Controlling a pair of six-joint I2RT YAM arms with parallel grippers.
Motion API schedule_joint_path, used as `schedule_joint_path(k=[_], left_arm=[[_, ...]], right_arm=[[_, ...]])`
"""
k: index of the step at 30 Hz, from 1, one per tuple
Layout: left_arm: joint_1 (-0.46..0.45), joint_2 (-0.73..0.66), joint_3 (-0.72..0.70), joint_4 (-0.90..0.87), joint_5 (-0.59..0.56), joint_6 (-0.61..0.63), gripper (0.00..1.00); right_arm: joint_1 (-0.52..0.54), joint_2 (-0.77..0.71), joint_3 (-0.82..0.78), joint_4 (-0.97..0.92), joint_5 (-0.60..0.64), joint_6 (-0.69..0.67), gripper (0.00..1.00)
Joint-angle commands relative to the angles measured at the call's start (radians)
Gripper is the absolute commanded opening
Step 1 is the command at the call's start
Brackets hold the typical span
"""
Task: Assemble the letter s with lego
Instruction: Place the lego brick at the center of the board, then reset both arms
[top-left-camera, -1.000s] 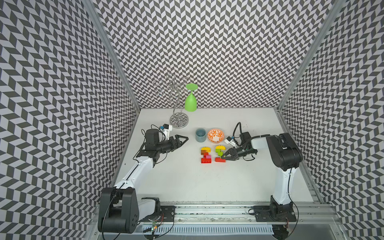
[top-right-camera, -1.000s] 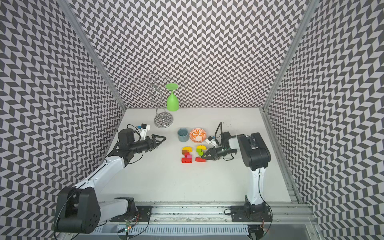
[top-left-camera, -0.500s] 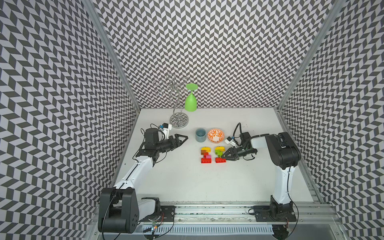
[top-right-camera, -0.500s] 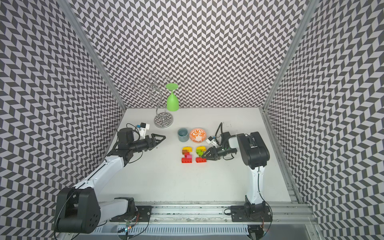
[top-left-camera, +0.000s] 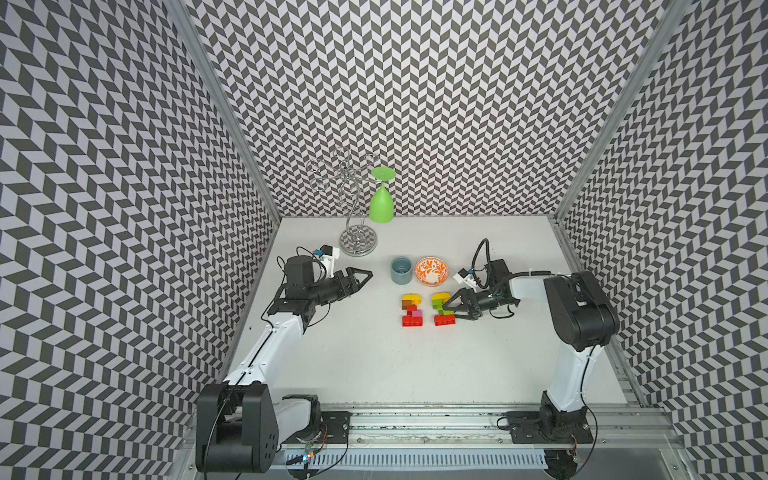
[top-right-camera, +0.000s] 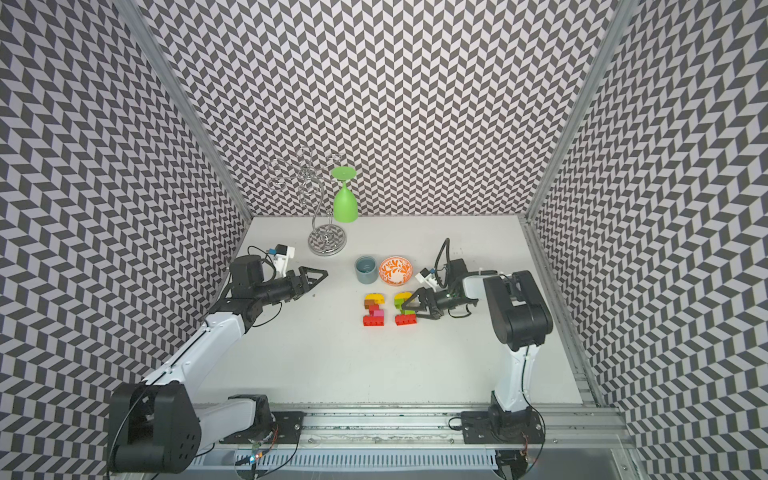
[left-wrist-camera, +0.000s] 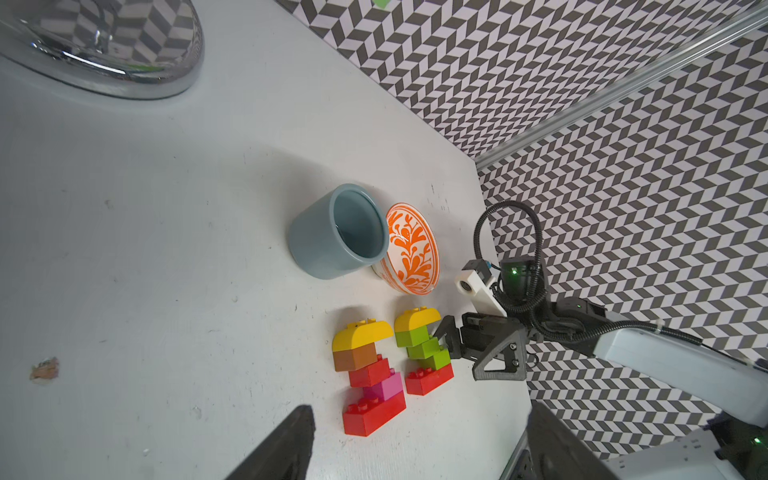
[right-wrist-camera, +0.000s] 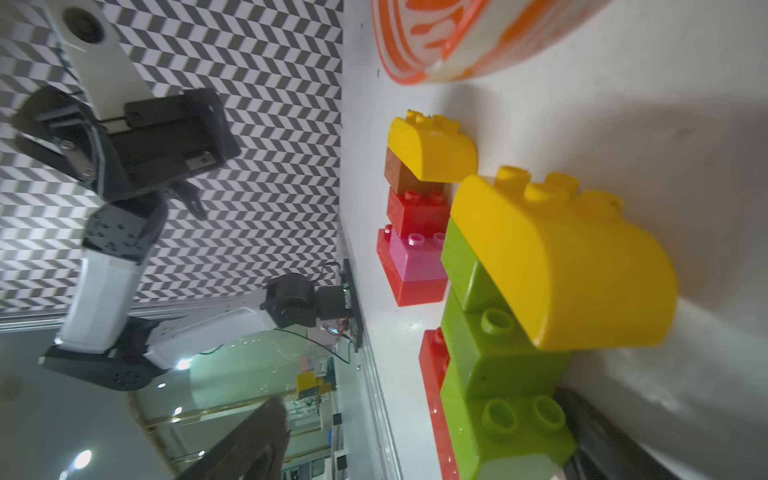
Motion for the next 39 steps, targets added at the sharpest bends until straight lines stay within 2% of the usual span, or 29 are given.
schedule_joint_path(k=[1,7,12,17,20,23,26,28,30,33,37,39], left_arm=[[0.01,-0.027,0.064,-0.075,-0.072,0.079,0.98],[0.027,-0.066,0.126,-0.157,-0.252,0.206,1.0],[0.029,-0.126,0.131,-0.146,-0.415,0.218,1.0],[0.033,-0.125,0.153,-0.151,-0.488,0.206,1.0],[0.034,-0.137,0.147,-0.132,-0.548,0.192,1.0],[0.035,-0.144,0.112,-0.077,-0.629,0.192,1.0],[0.035,-0.158,0.029,0.066,-0.673,0.216,1.0],[0.033,-0.16,-0.036,0.177,-0.723,0.218,1.0],[0.036,-0.146,-0.096,0.278,-0.764,0.204,1.0],[0.032,-0.142,-0.199,0.435,-0.859,0.173,1.0],[0.028,-0.163,-0.371,0.666,-1.002,0.171,0.99],[0.027,-0.182,-0.441,0.748,-1.061,0.181,0.99]], right_arm=[[-0.009,-0.041,-0.059,0.034,0.352,0.08,0.99],[-0.014,-0.152,-0.089,0.106,0.477,0.134,0.99],[-0.02,-0.171,-0.067,0.075,0.566,0.121,0.99],[-0.019,-0.161,-0.081,0.047,0.577,0.089,0.99],[-0.038,-0.262,-0.116,0.103,0.625,0.099,0.99],[-0.058,-0.406,-0.146,0.177,0.784,0.064,0.99],[-0.072,-0.575,-0.245,0.37,0.984,-0.007,0.99],[-0.076,-0.677,-0.388,0.59,1.099,-0.026,0.99],[-0.082,-0.729,-0.514,0.804,1.163,-0.045,0.99],[-0.088,-0.726,-0.668,1.116,1.219,-0.063,0.99],[-0.091,-0.622,-0.829,1.54,1.224,-0.056,0.99],[-0.092,-0.573,-0.84,1.626,1.216,-0.109,0.99]])
